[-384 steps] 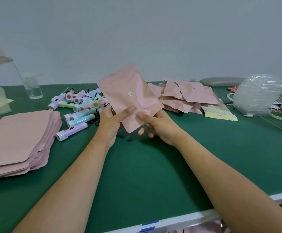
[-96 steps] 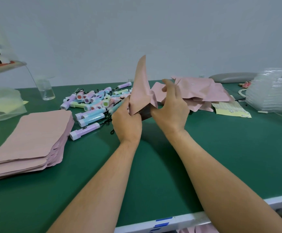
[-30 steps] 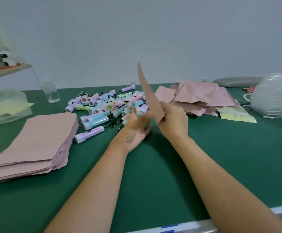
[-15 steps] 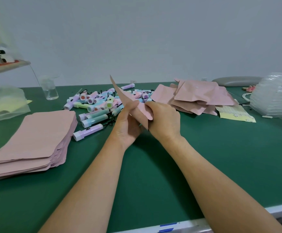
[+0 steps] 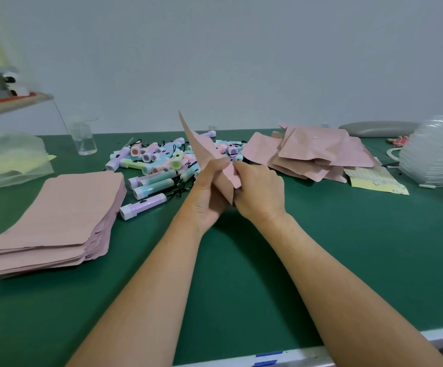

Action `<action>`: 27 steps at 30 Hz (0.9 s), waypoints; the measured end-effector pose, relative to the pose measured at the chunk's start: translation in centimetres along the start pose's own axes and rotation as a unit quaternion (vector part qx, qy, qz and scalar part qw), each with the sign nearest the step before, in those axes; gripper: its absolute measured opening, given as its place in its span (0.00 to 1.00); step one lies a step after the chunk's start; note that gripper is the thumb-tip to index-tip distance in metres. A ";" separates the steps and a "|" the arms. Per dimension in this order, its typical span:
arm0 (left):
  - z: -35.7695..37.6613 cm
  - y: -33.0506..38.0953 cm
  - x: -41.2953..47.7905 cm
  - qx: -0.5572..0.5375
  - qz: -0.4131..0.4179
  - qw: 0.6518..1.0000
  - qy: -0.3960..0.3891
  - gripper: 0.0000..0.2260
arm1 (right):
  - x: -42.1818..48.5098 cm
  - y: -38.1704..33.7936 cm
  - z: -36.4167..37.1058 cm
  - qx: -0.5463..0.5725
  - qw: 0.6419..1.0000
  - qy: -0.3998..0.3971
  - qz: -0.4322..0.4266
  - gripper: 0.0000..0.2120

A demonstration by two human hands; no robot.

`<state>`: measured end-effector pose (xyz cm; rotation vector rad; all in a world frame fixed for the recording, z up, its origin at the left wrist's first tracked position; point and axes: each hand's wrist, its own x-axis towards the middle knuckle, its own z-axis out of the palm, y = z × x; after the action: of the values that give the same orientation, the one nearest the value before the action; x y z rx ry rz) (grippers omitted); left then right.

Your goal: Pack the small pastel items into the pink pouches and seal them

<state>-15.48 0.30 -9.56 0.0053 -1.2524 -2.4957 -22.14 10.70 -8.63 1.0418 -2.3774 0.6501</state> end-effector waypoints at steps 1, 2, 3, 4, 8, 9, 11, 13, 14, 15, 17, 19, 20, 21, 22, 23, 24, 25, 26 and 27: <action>0.0 0.3 0.0 0.001 0.008 1.000 0.011 0.20 | 0.1 0.0 0.1 0.019 1.000 -0.004 0.003 0.05; -0.2 0.5 0.1 0.001 0.015 1.000 0.018 0.22 | 0.1 0.0 0.2 0.052 0.999 -0.009 0.002 0.13; -0.4 0.9 0.2 -0.002 0.021 1.000 0.023 0.23 | 0.0 0.0 0.2 0.097 0.995 -0.016 -0.010 0.22; -0.7 1.3 0.3 -0.007 0.028 0.999 0.028 0.24 | -0.1 0.1 0.2 0.152 0.988 -0.024 -0.026 0.27; -2.6 2.7 0.6 -0.106 0.076 0.990 0.049 0.30 | -0.1 0.9 0.9 0.277 0.954 -0.050 -0.104 0.29; -3.0 2.8 0.7 -0.144 0.088 0.984 0.048 0.29 | 0.1 1.1 1.3 0.259 0.959 -0.056 -0.099 0.29; -3.8 3.0 0.7 -0.196 0.100 0.974 0.058 0.21 | 0.7 1.1 2.3 0.159 0.975 -0.108 -0.107 0.30; -4.5 3.0 0.6 -0.210 0.107 0.969 0.079 0.16 | 0.8 0.9 3.5 0.065 0.968 -0.196 -0.143 0.35; -5.0 3.1 0.6 -0.206 0.112 0.968 0.090 0.16 | 0.8 0.8 4.1 0.034 0.961 -0.228 -0.153 0.36; -5.3 3.2 0.7 -0.201 0.116 0.967 0.100 0.17 | 0.9 0.9 4.5 0.011 0.956 -0.246 -0.158 0.35; -5.8 3.5 0.8 -0.199 0.122 0.966 0.112 0.18 | 1.2 1.2 4.8 -0.015 0.955 -0.253 -0.155 0.30; -5.8 3.6 0.8 -0.205 0.125 0.964 0.115 0.16 | 1.5 1.7 4.6 -0.054 0.963 -0.196 -0.175 0.26; -5.7 3.6 0.8 -0.206 0.125 0.964 0.115 0.15 | 1.6 1.9 4.4 -0.087 0.965 -0.157 -0.192 0.24; -5.6 3.7 0.8 -0.207 0.127 0.963 0.114 0.15 | 1.7 2.1 4.3 -0.111 0.964 -0.131 -0.203 0.23; -5.5 3.7 0.7 -0.208 0.130 0.963 0.113 0.14 | 1.6 2.2 4.2 -0.115 0.964 -0.122 -0.207 0.22; -5.4 3.8 0.6 -0.212 0.134 0.962 0.111 0.14 | 1.5 2.2 4.1 -0.110 0.965 -0.120 -0.207 0.21; -5.4 3.8 0.5 -0.215 0.139 0.961 0.109 0.15 | 1.5 2.3 4.0 -0.104 0.964 -0.122 -0.210 0.21; -5.4 3.9 0.4 -0.217 0.143 0.959 0.109 0.18 | 1.6 2.3 4.0 -0.101 0.963 -0.125 -0.215 0.20; -5.4 4.0 0.4 -0.219 0.146 0.958 0.110 0.21 | 1.6 2.4 3.9 -0.093 0.963 -0.133 -0.216 0.19; -5.4 3.9 0.4 -0.220 0.148 0.958 0.111 0.24 | 1.6 2.5 3.7 -0.073 0.963 -0.147 -0.212 0.19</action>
<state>-13.77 -6.16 -9.73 -0.0107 -0.5463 -2.3723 -25.87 9.15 -11.16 1.6055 -2.2801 0.1698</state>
